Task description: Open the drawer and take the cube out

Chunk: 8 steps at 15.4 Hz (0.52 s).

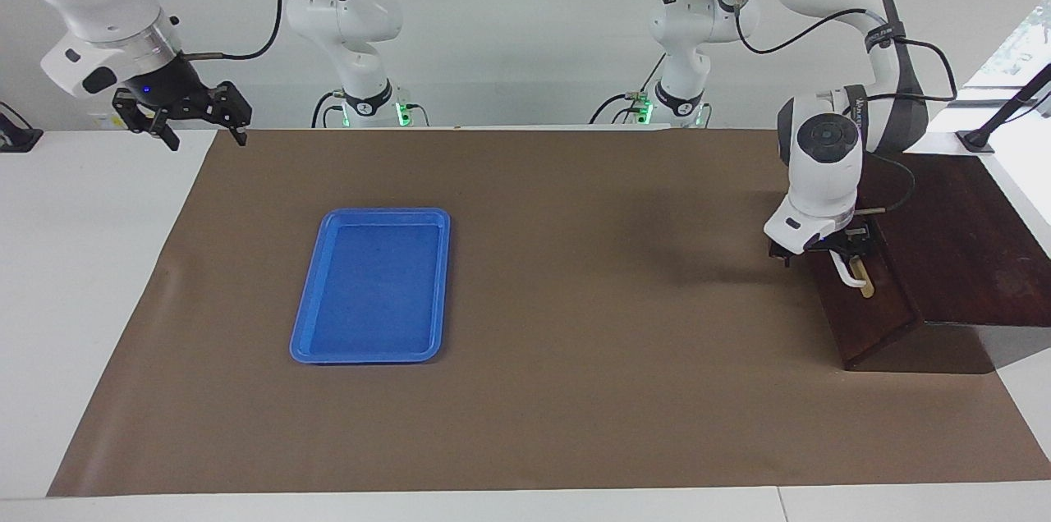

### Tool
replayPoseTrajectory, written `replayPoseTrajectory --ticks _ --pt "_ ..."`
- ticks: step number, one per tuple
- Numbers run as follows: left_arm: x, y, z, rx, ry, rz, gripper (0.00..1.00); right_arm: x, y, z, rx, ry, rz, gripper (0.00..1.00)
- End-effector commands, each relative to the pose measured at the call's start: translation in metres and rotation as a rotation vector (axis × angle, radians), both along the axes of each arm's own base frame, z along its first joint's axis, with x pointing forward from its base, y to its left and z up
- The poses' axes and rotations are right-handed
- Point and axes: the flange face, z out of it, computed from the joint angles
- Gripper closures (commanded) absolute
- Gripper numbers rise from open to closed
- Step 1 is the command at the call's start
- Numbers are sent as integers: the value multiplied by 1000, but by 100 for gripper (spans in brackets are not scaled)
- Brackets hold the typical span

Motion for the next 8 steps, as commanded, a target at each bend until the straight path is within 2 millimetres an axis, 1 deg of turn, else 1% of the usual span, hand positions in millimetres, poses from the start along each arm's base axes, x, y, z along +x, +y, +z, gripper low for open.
replayPoseTrajectory --ticks 1,3,6,7,8 --pt "-4 0 -4 9 -13 -16 0 -3 -3 2 -11 -14 -24 0" --pt "-5 -8 -4 8 -13 -25 0 -2 -3 2 -12 -22 -24 0" --pt "-5 -14 -4 8 -13 -32 0 -1 -3 3 -12 -25 -24 0" --pt "-6 -24 -4 7 -13 -47 0 -1 -3 3 -13 -28 -22 0" --pt "-7 -29 -4 6 -9 -50 0 -1 -3 2 -12 -25 -19 0"
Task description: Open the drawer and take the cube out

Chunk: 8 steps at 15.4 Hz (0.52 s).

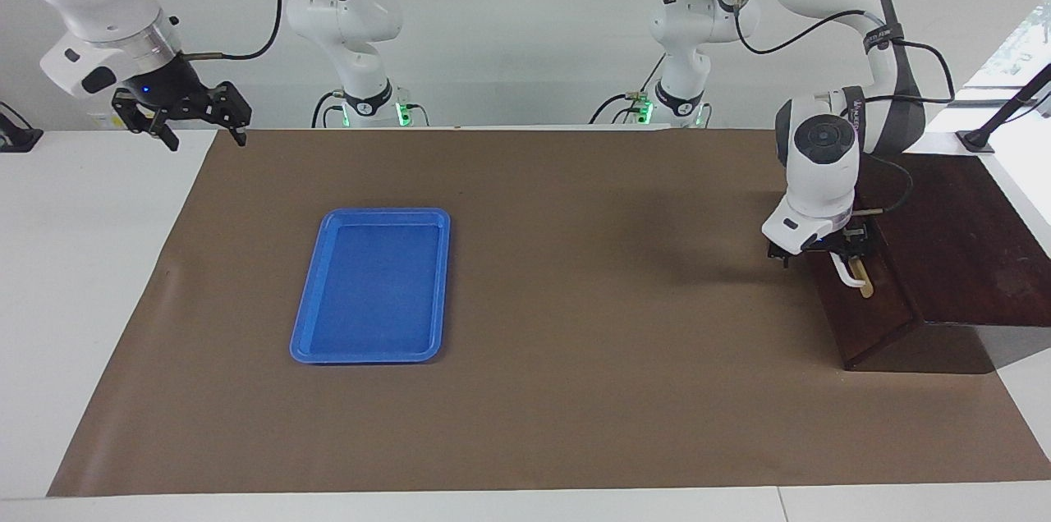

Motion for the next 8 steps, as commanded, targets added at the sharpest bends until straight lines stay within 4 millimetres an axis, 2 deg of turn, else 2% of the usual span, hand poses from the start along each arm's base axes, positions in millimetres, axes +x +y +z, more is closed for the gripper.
replayPoseTrajectory --ticks 1,8 --pt "-7 -23 -3 3 -15 -23 0 -3 -5 1 -10 -12 -20 0" --pt "-16 -67 -3 -28 -2 -22 0 -2 -5 2 -11 -19 -21 0"
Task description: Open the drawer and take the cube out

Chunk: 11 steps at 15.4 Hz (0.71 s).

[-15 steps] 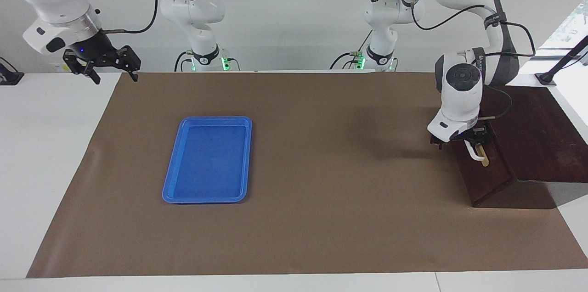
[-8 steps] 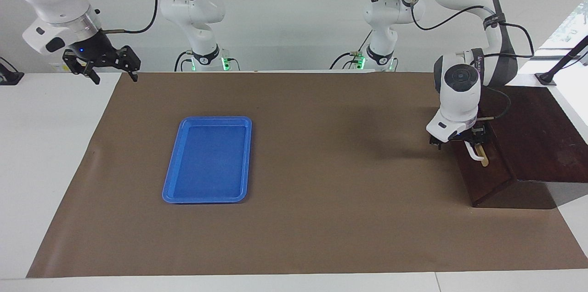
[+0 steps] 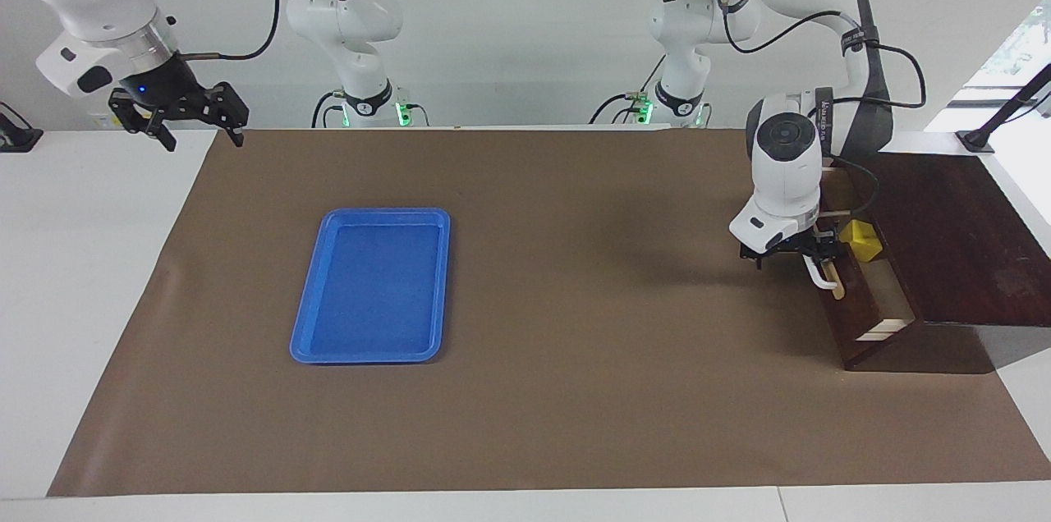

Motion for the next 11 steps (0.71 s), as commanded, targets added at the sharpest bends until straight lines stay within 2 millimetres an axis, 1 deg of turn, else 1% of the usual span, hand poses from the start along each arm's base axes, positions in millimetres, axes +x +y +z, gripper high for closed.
replayPoseTrajectory --ticks 1,4,6,7,9,11 --pt "-11 -23 -2 -29 15 5 0 -2 -3 2 -11 -15 -15 0" --pt "-17 -43 -1 -17 34 -21 0 -3 -4 1 -10 -14 -18 0" --pt "-21 -52 -1 -11 43 -23 0 -3 -3 1 -11 -14 -20 0" --pt "-21 -52 -1 -11 41 -14 0 -2 -4 1 -11 -15 -21 0" --pt "-24 -63 -1 -32 35 6 0 -3 -3 1 -10 -9 -19 0" --pt "-24 -67 0 -36 35 6 0 -3 -3 1 -9 -14 -18 0"
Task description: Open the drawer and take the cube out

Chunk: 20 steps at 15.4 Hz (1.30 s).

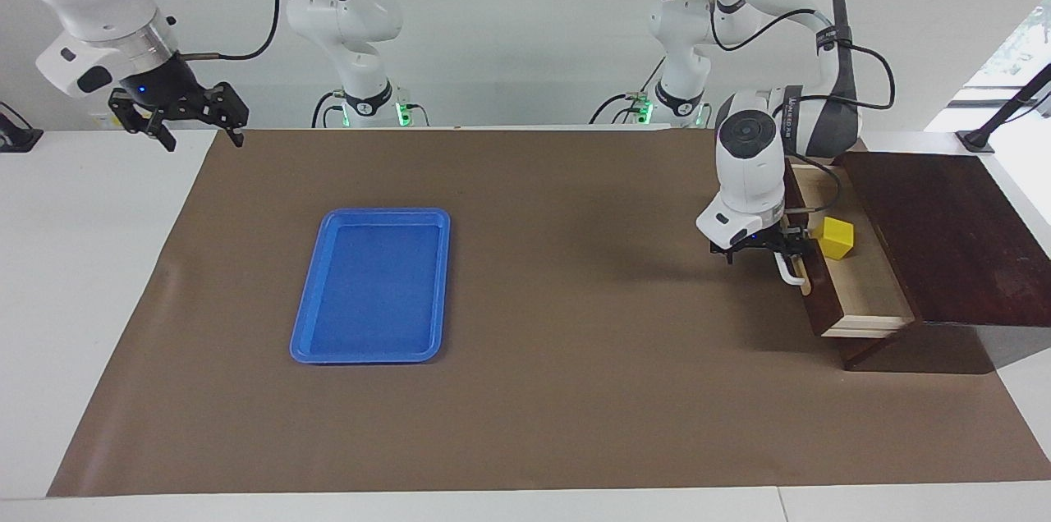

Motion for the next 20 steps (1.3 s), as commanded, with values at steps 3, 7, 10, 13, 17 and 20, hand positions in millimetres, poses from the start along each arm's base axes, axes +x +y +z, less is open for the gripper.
replayPoseTrajectory --ticks 3,7,10,13,17,20 --pt "-14 -34 3 -39 22 6 0 -3 -2 1 -8 -9 -18 0" --pt "-17 -45 4 -46 18 14 0 -3 -3 1 -9 -11 -21 0" --pt "-17 -45 4 -45 19 15 0 -3 -5 1 -9 -11 -25 0" --pt "-16 -42 5 -42 24 11 0 -4 -4 0 -9 -10 -24 0" --pt "-6 -36 31 -25 34 9 0 -3 -4 1 -9 -13 -24 0" --pt "-1 -36 58 -6 56 3 0 -4 -5 1 -9 -13 -26 0"
